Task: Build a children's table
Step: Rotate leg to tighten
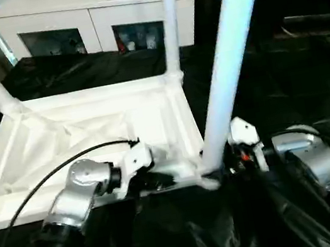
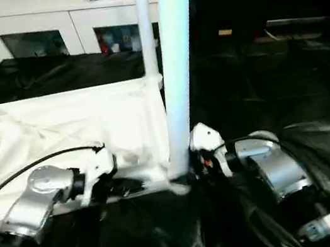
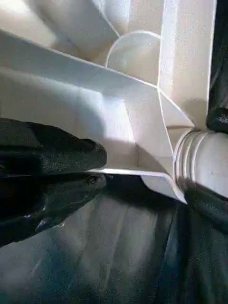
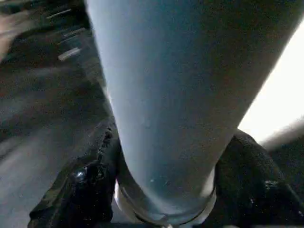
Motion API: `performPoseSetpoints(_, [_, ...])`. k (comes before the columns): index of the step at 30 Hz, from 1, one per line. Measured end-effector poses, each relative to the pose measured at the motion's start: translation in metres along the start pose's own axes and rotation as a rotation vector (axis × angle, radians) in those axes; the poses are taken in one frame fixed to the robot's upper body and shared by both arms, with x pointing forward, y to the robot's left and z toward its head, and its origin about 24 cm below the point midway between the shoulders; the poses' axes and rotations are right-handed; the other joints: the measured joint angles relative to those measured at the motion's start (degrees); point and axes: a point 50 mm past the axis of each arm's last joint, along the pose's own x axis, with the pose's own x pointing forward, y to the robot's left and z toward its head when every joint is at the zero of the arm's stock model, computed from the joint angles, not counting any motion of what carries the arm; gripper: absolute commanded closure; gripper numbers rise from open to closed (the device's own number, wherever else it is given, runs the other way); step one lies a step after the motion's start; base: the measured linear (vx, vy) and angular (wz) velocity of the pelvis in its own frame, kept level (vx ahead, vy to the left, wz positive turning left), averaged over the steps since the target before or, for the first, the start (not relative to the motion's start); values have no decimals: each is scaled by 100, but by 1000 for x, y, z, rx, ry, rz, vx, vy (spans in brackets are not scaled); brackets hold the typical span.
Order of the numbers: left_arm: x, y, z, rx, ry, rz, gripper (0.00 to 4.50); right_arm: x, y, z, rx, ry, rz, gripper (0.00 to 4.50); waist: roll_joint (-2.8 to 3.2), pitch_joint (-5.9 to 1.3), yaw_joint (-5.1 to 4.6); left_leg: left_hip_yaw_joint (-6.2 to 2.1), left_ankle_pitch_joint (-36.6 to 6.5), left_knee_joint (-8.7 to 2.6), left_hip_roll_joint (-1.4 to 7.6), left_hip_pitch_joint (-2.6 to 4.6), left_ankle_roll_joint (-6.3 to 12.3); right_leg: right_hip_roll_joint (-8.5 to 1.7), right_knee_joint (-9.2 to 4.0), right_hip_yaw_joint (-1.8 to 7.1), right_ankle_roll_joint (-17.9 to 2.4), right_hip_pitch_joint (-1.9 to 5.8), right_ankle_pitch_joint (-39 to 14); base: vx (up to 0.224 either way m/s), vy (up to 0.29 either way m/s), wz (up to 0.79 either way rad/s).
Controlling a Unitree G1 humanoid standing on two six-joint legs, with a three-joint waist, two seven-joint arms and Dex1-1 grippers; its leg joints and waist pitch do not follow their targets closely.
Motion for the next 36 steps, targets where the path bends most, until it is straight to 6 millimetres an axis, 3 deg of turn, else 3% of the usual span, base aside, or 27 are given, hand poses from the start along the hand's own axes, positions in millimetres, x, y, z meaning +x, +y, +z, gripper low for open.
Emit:
performPoseSetpoints(6, [31, -1, 10, -69, -20, 155, 450, 13, -8, -4, 144, -56, -370, 194, 20, -13, -121, 0, 4, -7, -5, 10, -8, -1, -50, 5, -1, 43, 23, 0, 0, 0])
performPoseSetpoints(12, [40, -2, 14, -77, -29, 205, 450, 17, -7, -2, 157, -61, -487, 194, 41, -21, -116, -5, 4, -18, -5, 5, -8, -2, -54, 1, 5, 44, 24, 0, 0, 0])
performPoseSetpoints(13, [40, -3, 14, -75, -29, 205, 450, 17, -7, -2, 157, -63, -492, 140, 44, -23, -116, -5, 4, -19, -5, 4, -8, -2, -53, 1, 5, 44, 24, 0, 0, 0])
performPoseSetpoints(17, [41, -3, 16, -65, -34, 204, 450, 16, -5, -2, 156, -74, -495, 108, 60, -14, -110, -5, 4, -21, -6, -2, -8, -2, -58, 3, 6, 43, 23, 0, 0, 0])
performPoseSetpoints(22, [39, -5, 16, -31, -39, 176, 450, 5, -7, -2, 111, -59, -399, 93, 71, -6, -106, -5, 4, -22, -5, -5, -8, -2, -57, 1, 16, 28, 17, 0, 0, 0])
performPoseSetpoints(26, [17, -8, 8, 15, -36, 76, 450, -12, -4, -2, -11, -3, -146, 93, 80, 1, -113, -5, 6, -38, 2, -25, -3, 3, -51, -7, 36, 21, -6, 0, 0, 0])
performPoseSetpoints(36, [0, -10, 2, 42, -23, -68, 450, -21, 2, 6, -115, 36, 140, 93, 56, 14, -45, 3, 30, -32, 2, -49, 52, -2, -34, -9, 27, -25, -16, 0, 0, 0])
